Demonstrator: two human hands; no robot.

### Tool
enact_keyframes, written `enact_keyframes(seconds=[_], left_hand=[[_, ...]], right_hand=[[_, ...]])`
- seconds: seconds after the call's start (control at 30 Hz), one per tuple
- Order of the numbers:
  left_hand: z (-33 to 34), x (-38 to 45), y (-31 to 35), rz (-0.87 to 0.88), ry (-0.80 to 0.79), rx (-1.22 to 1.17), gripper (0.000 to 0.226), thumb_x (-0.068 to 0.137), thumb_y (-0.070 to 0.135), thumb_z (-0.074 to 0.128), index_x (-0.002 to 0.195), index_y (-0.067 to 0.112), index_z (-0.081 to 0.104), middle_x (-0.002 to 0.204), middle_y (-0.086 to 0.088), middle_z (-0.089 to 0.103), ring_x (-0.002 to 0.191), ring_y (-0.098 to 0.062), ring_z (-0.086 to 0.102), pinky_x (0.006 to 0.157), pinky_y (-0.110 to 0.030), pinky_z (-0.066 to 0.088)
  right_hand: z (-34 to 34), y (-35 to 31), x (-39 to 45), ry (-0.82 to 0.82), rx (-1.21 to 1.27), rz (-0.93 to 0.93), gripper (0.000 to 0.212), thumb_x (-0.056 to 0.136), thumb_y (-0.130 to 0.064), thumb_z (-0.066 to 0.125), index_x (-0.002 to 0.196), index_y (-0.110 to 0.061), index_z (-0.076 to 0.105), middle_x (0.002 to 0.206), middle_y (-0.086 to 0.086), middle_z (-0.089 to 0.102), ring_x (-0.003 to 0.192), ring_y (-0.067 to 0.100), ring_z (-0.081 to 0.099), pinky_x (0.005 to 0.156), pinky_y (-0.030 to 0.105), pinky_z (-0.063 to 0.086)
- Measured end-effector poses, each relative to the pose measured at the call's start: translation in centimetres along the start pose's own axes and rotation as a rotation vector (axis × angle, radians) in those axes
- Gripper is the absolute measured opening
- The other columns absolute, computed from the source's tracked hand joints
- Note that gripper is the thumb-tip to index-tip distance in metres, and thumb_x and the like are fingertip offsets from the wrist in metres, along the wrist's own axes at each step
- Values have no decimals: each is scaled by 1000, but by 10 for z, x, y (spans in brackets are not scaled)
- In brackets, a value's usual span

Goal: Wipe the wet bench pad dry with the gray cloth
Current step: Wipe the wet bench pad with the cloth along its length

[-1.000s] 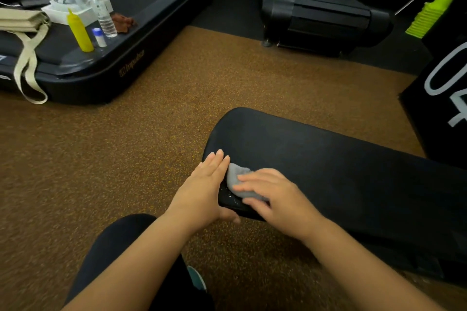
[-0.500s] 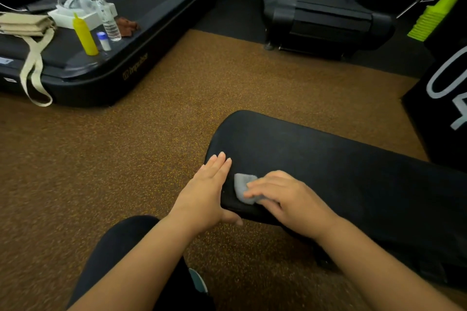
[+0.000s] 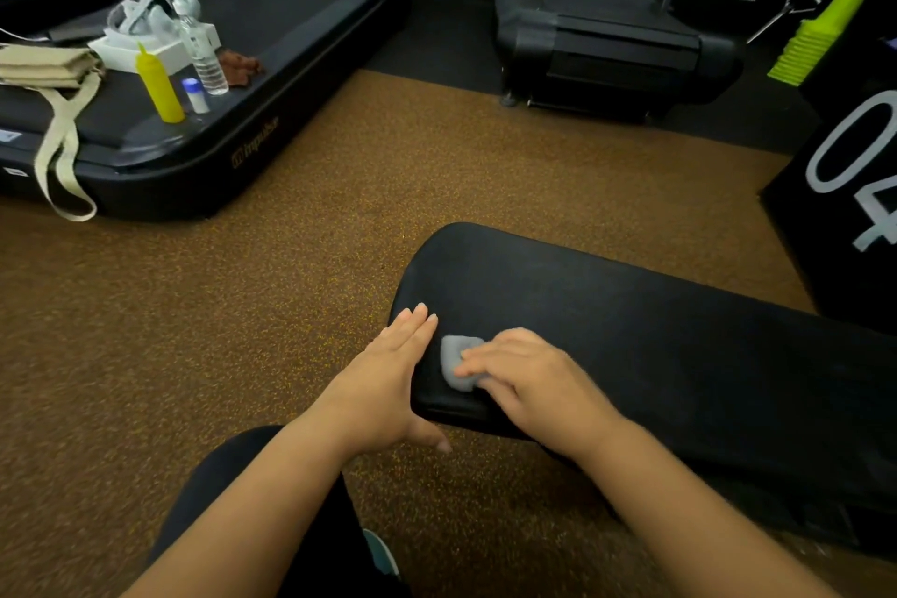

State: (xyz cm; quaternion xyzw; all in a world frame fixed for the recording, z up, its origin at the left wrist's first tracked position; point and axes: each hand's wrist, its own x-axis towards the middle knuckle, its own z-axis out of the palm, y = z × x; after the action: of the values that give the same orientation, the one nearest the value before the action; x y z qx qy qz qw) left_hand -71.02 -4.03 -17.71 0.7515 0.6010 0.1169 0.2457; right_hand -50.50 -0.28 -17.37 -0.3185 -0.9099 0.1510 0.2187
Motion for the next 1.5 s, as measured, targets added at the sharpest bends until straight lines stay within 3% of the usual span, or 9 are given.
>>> enact_keyframes(seconds=[0.13, 0.3, 0.5, 0.67, 0.8, 0.9, 1.13, 1.33, 1.5], left_hand=[[-1, 0, -2, -11, -7, -6, 138, 50, 51, 87, 152, 17, -1, 155, 12, -9, 143, -6, -12, 114, -19, -4], [0, -2, 6, 7, -1, 130, 140, 52, 64, 79, 151, 18, -9, 157, 6, -17, 143, -10, -19, 110, -21, -13], [22, 12, 35, 79, 33, 153, 125, 64, 77, 59, 151, 18, -8, 157, 3, -19, 142, -9, -22, 115, -28, -14], [29, 20, 32, 82, 57, 150, 116, 61, 84, 31, 151, 20, -5, 152, 9, -22, 143, -10, -18, 113, -25, -16], [29, 19, 35, 40, 59, 94, 112, 69, 75, 53, 151, 21, -3, 157, 8, -15, 142, -6, -19, 114, -26, -15], [29, 21, 37, 44, 70, 93, 116, 63, 78, 49, 151, 22, -1, 158, 7, -13, 139, -2, -20, 113, -24, -16], [26, 21, 38, 23, 55, 106, 112, 71, 69, 60, 151, 24, -2, 157, 9, -13, 140, -3, -17, 112, -24, -13], [27, 21, 43, -4, 58, 67, 116, 65, 72, 62, 152, 25, 2, 158, 10, -9, 143, -4, -13, 115, -26, -12], [29, 23, 48, -26, 69, 71, 116, 65, 69, 65, 152, 22, 5, 159, 5, -6, 145, -8, -10, 117, -29, -8]], right_hand=[[22, -34, -3, 18, 62, -33, 21, 86, -17, 56, 103, -21, 68, 103, -5, 69, 94, 18, 57, 84, 26, 44], [-9, -8, -50, -72, 61, -17, 21, 88, -20, 58, 105, -29, 67, 114, -14, 65, 105, 6, 54, 90, 19, 44], [-5, 7, -27, 215, -16, 313, 25, 81, -11, 67, 100, -28, 70, 99, -14, 68, 96, 4, 52, 85, 26, 45], [-15, -6, -61, 24, 25, 138, 24, 86, -22, 58, 107, -28, 68, 111, -15, 66, 104, 4, 57, 93, 16, 39], [-31, 24, -57, 84, -27, 281, 27, 82, -15, 67, 105, -30, 68, 105, -17, 66, 99, 1, 53, 85, 24, 47], [-13, 20, -29, 235, -76, 406, 23, 81, -12, 66, 99, -27, 70, 97, -12, 68, 94, 7, 53, 81, 30, 48], [-16, -7, -69, 103, -38, 171, 21, 86, -15, 62, 103, -25, 69, 104, -12, 68, 91, 11, 58, 82, 19, 44], [-51, 35, -123, 378, -185, 671, 33, 77, -5, 71, 100, -29, 70, 94, -15, 67, 89, 9, 56, 81, 22, 46], [-11, -8, -94, 410, -184, 477, 26, 77, -7, 63, 96, -22, 71, 95, -10, 70, 82, 14, 58, 80, 21, 44]])
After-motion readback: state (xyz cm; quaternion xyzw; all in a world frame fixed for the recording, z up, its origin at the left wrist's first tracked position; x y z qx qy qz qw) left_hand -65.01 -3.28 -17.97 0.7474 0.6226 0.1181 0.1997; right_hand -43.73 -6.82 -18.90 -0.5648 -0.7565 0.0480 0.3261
